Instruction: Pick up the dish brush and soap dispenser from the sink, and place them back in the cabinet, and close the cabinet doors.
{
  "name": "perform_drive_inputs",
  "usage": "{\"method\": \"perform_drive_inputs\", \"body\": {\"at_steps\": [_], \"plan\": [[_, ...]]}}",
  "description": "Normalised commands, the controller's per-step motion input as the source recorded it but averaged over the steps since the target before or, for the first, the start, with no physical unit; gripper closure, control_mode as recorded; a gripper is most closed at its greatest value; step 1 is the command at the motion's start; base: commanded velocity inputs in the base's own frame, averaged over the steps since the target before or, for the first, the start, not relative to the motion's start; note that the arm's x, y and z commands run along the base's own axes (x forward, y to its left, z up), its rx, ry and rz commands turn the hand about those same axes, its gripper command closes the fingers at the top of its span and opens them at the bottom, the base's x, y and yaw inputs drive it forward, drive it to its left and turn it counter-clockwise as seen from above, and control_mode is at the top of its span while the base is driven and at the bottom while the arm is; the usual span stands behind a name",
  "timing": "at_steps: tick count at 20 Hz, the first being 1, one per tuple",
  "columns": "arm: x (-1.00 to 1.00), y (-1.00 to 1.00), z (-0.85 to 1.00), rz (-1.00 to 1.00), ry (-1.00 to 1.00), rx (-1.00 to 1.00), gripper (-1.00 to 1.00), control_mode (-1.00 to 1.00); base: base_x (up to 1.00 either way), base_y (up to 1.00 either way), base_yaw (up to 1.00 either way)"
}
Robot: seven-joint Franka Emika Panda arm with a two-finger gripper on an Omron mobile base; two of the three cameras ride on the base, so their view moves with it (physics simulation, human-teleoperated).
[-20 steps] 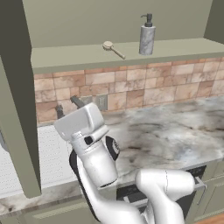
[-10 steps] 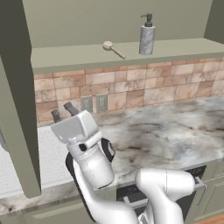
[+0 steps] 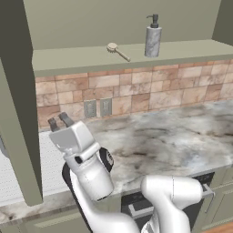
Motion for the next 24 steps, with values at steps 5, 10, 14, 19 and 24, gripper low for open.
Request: {"method": "perform_drive_inputs", "body": {"at_steps": [5, 10, 14, 19, 24], "plan": [[0.0, 0.11, -0.17, -0.02, -0.1, -0.05, -1.0, -1.0, 0.0, 0.0, 0.0], [0.0, 0.09, -0.17, -0.02, -0.1, -0.06, -1.0, -1.0, 0.0, 0.0, 0.0], [0.0, 0.02, -0.16, -0.02, -0.1, -0.04, -1.0, -1.0, 0.0, 0.0, 0.0], [0.0, 0.01, -0.17, -0.02, -0.09, -0.04, -1.0, -1.0, 0.0, 0.0, 0.0], [0.0, 0.04, -0.18, -0.01, -0.07, -0.04, -1.0, -1.0, 0.0, 0.0, 0.0]]}}
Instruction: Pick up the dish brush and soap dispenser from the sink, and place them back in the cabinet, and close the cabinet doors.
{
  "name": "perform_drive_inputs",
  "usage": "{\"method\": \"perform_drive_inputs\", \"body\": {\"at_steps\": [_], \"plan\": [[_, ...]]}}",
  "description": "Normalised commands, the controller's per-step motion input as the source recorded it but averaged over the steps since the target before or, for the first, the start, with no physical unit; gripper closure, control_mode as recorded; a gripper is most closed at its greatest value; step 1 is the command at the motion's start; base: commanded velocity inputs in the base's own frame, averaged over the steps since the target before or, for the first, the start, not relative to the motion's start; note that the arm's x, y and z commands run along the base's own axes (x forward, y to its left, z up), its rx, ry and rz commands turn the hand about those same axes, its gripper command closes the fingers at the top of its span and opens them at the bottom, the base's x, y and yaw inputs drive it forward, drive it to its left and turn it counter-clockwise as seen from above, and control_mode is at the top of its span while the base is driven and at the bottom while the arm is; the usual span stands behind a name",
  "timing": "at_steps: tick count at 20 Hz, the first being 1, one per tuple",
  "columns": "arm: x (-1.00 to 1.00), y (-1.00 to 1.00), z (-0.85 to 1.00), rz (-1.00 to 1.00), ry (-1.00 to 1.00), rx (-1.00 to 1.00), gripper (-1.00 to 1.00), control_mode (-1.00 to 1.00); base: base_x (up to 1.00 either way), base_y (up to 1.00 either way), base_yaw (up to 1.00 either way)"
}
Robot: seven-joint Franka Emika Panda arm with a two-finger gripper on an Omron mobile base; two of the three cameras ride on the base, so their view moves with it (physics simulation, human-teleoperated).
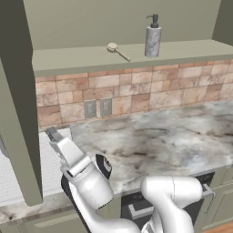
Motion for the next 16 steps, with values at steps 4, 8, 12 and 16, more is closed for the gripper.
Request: {"method": "perform_drive_inputs", "body": {"at_steps": [4, 8, 12, 16], "plan": [[0.0, 0.12, -0.16, -0.01, -0.05, -0.03, -1.0, -1.0, 0.0, 0.0, 0.0], [0.0, 0.19, -0.14, -0.01, -0.04, -0.04, -1.0, -1.0, 0.0, 0.0, 0.0], [0.0, 0.21, -0.07, -0.01, -0.02, -0.03, -1.0, -1.0, 0.0, 0.0, 0.0], [0.0, 0.23, -0.02, 0.0, -0.03, -0.01, -1.0, -1.0, 0.0, 0.0, 0.0]]}}
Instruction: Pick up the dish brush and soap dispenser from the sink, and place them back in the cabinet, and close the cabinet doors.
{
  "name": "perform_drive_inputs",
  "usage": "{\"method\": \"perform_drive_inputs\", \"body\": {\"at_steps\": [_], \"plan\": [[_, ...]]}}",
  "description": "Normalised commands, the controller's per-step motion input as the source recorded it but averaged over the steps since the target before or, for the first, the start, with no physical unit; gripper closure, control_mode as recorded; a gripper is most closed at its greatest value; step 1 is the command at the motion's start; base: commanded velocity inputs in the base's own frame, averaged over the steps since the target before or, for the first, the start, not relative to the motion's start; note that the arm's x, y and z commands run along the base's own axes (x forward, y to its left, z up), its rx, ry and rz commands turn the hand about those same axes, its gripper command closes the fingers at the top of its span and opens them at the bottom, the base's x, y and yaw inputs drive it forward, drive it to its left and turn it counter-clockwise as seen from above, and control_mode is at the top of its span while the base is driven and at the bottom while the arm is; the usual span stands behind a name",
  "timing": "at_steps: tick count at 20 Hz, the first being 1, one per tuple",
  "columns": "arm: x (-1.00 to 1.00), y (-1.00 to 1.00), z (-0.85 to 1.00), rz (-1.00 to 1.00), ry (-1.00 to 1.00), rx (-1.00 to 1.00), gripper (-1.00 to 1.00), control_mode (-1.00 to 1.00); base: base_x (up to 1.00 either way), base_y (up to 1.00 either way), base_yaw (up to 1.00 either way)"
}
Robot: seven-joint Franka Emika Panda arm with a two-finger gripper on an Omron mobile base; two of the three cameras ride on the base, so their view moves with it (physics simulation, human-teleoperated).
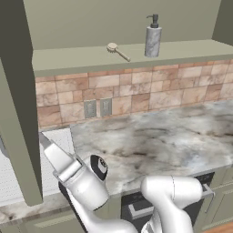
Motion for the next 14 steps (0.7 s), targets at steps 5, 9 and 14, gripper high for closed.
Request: {"method": "perform_drive_inputs", "body": {"at_steps": [5, 9, 14], "plan": [[0.0, 0.2, 0.0, -0.01, -0.05, 0.0, -1.0, -1.0, 0.0, 0.0, 0.0], [0.0, 0.21, 0.0, -0.01, -0.03, 0.0, -1.0, -1.0, 0.0, 0.0, 0.0], [0.0, 0.24, 0.0, -0.03, -0.02, 0.0, -1.0, -1.0, 0.0, 0.0, 0.0]]}}
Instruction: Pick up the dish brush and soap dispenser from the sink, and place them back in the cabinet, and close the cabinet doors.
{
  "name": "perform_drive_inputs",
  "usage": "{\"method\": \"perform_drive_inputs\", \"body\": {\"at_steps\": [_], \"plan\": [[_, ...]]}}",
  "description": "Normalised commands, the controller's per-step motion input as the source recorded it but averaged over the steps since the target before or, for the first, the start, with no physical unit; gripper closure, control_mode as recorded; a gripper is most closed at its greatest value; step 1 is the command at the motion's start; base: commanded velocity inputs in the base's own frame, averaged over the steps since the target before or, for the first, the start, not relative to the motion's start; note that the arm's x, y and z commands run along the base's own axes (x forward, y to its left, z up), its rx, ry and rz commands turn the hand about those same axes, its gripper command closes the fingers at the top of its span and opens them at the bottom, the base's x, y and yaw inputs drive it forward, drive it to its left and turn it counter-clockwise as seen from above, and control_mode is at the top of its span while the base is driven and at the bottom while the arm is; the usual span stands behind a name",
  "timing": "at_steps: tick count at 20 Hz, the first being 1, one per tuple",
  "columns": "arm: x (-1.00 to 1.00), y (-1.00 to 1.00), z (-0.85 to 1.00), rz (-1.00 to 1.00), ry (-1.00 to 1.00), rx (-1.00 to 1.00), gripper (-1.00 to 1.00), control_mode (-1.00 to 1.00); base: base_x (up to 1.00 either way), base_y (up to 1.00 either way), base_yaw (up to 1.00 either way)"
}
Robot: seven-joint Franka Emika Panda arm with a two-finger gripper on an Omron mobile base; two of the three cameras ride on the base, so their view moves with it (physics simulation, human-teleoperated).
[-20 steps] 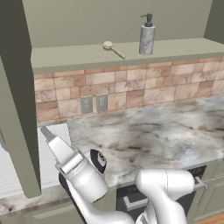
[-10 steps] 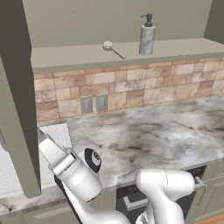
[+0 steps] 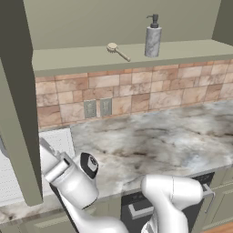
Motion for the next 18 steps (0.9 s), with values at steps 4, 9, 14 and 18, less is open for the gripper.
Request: {"method": "perform_drive_inputs", "body": {"at_steps": [4, 9, 14, 18], "plan": [[0.0, 0.24, 0.0, -0.04, -0.02, 0.0, -1.0, -1.0, 0.0, 0.0, 0.0], [0.01, 0.25, 0.0, -0.06, -0.04, 0.0, -1.0, -1.0, 0.0, 0.0, 0.0], [0.01, 0.18, 0.0, -0.07, -0.04, 0.0, -1.0, -1.0, 0.0, 0.0, 0.0], [0.05, 0.17, 0.0, -0.08, -0.03, 0.0, -1.0, -1.0, 0.0, 0.0, 0.0]]}}
